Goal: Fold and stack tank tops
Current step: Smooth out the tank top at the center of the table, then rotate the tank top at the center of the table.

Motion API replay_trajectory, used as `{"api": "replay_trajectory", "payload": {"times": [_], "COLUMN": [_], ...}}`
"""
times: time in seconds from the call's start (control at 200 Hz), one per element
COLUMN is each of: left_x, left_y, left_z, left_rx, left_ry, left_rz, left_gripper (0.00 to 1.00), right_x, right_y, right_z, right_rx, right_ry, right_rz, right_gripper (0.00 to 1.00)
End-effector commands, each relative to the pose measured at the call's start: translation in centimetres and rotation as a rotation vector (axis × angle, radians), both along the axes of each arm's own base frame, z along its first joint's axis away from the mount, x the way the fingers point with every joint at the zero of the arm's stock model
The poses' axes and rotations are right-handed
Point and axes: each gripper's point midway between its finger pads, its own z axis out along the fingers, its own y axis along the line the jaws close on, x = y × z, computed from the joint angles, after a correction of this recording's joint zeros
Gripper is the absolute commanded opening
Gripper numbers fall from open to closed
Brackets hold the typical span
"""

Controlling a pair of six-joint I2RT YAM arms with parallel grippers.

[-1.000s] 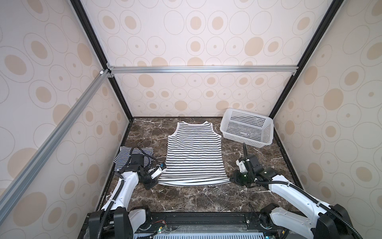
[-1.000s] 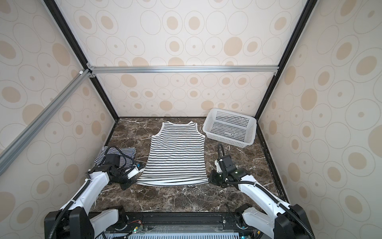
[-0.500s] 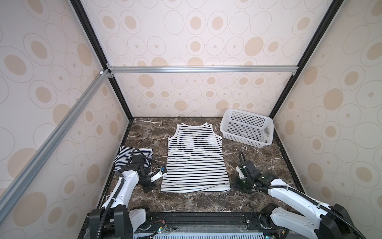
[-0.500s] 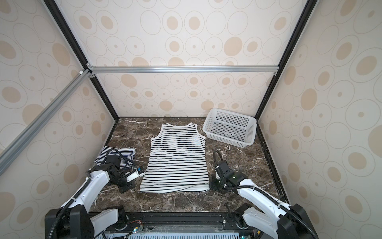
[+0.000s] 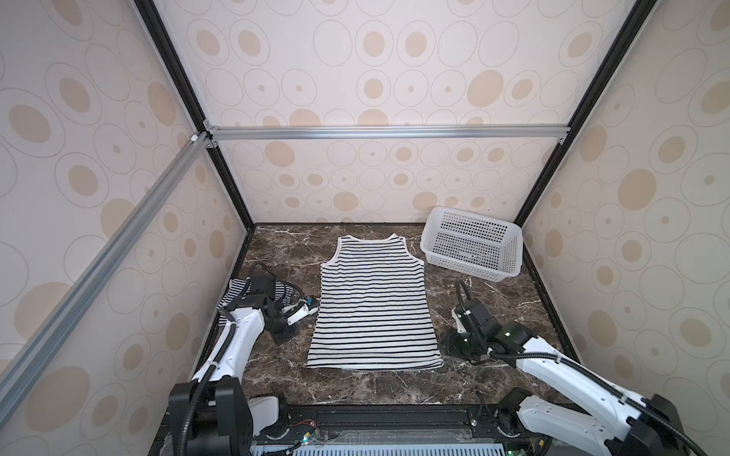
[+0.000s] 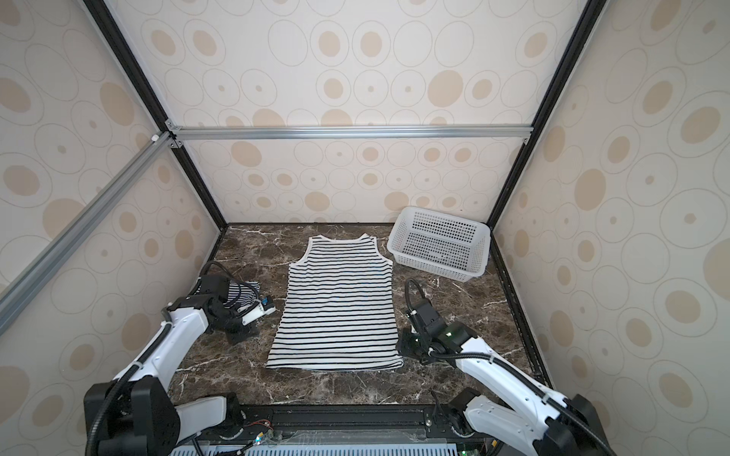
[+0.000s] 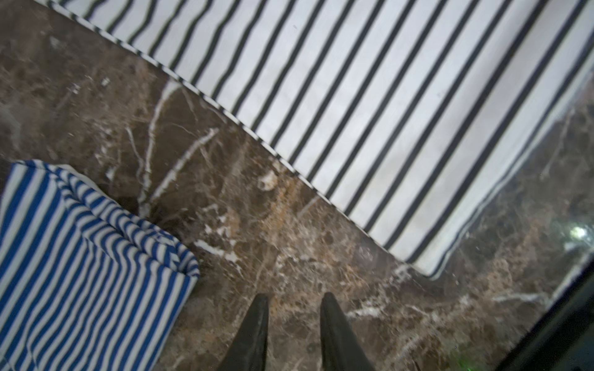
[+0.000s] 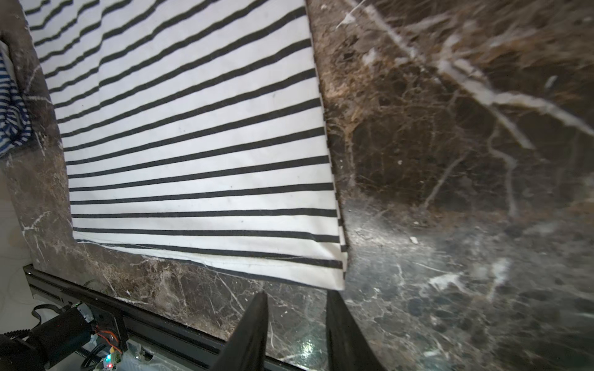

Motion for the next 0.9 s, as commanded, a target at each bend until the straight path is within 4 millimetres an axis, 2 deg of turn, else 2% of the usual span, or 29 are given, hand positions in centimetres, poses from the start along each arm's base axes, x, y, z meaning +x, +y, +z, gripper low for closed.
{"api": "replay_trajectory", "payload": {"times": [0.0, 0.095, 0.145, 0.22, 0.335, 0.505, 0.69, 0.805, 0.895], "left_x": [3.6, 4.1, 4.6, 5.2, 6.3, 7.2, 6.1, 4.2, 2.6], "left_y": [-2.5, -4.8, -5.6, -6.3, -6.4, -6.3, -6.4, -7.0, -7.4], "left_z": [0.8, 0.1, -0.6, -1.9, -3.8, -5.1, -6.6, -7.4, -7.7], "left_rx": [-0.044, -0.05, -0.051, -0.032, 0.004, 0.028, 0.061, 0.058, 0.069], "left_ry": [-0.076, -0.071, -0.067, -0.059, -0.036, -0.02, 0.03, 0.077, 0.106], "left_rz": [0.004, -0.059, -0.055, -0.062, -0.036, -0.012, -0.016, -0.059, -0.1], "left_gripper": [0.28, 0.27, 0.28, 0.28, 0.27, 0.27, 0.27, 0.28, 0.27], "right_x": [1.3, 1.8, 2.0, 2.2, 2.4, 2.4, 3.6, 4.8, 5.9], "right_y": [2.7, 5.1, 5.7, 5.6, 5.3, 4.2, 1.8, -0.3, -1.0], "right_z": [-0.4, -1.3, -2.0, -3.5, -5.1, -6.5, -6.8, -6.4, -5.4], "right_rx": [-0.034, -0.05, -0.061, -0.106, -0.157, -0.179, -0.123, -0.143, -0.157], "right_ry": [0.003, 0.015, 0.033, 0.076, 0.113, 0.164, 0.198, 0.216, 0.202], "right_rz": [0.027, 0.069, 0.072, 0.059, 0.042, 0.024, -0.056, -0.09, -0.077], "right_gripper": [0.33, 0.33, 0.33, 0.34, 0.34, 0.35, 0.36, 0.36, 0.36]}}
